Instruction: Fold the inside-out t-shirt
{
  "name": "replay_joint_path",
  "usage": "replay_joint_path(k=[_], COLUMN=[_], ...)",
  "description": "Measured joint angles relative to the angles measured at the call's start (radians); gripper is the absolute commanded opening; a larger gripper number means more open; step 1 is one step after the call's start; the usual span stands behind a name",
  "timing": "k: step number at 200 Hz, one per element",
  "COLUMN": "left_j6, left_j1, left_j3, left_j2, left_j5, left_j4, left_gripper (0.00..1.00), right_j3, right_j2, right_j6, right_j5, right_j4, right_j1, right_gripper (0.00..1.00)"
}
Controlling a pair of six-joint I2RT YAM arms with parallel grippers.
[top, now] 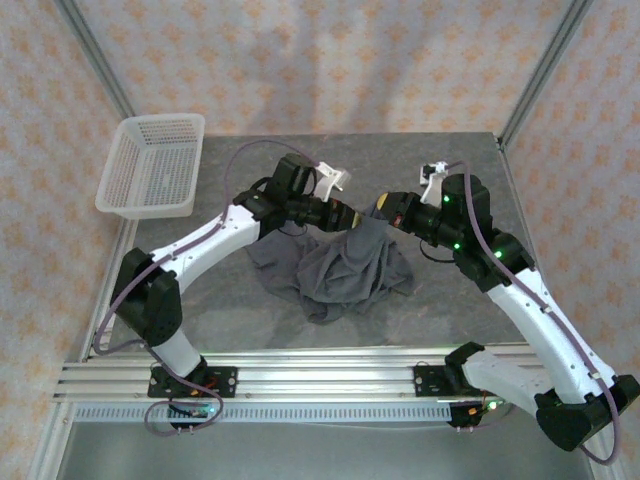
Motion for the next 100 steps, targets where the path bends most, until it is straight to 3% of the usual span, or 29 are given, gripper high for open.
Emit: replay_joint_path(k=[31,63,69,82,100], left_j6=[0.006,-0.021,-0.027,-0.043,-0.05], left_j1=[0.001,0.017,0.021,0.026,0.011], left_j3=[-0.001,0.042,0.074,0.146,0.256], left_j2=[-0.045,-0.124,-0.14,-0.167,-0.191], left_j5=[-0.019,-0.055,-0.065,-0.073,-0.072], left_j4=[-0.015,-0.117,-0.142,-0.172,-0.2], left_gripper=[0.0,0.0,0.0,0.0,0.0], right_j3=[0.0,-0.016,-0.032,-0.08,-0.136], right_j2=[-0.002,-0.012,-0.012,-0.004,0.012], right_j6=[-0.001,0.006,0.003,-0.013,-0.051], right_j5=[0.04,0.266,0.296,0.311,0.26], right_j4=[-0.012,-0.148,-0.169,-0.195,-0.2], right_j1=[0.0,-0.032,-0.045,-0.065,-0.066], right_gripper=[0.0,0.01,0.06,0.27,0.38])
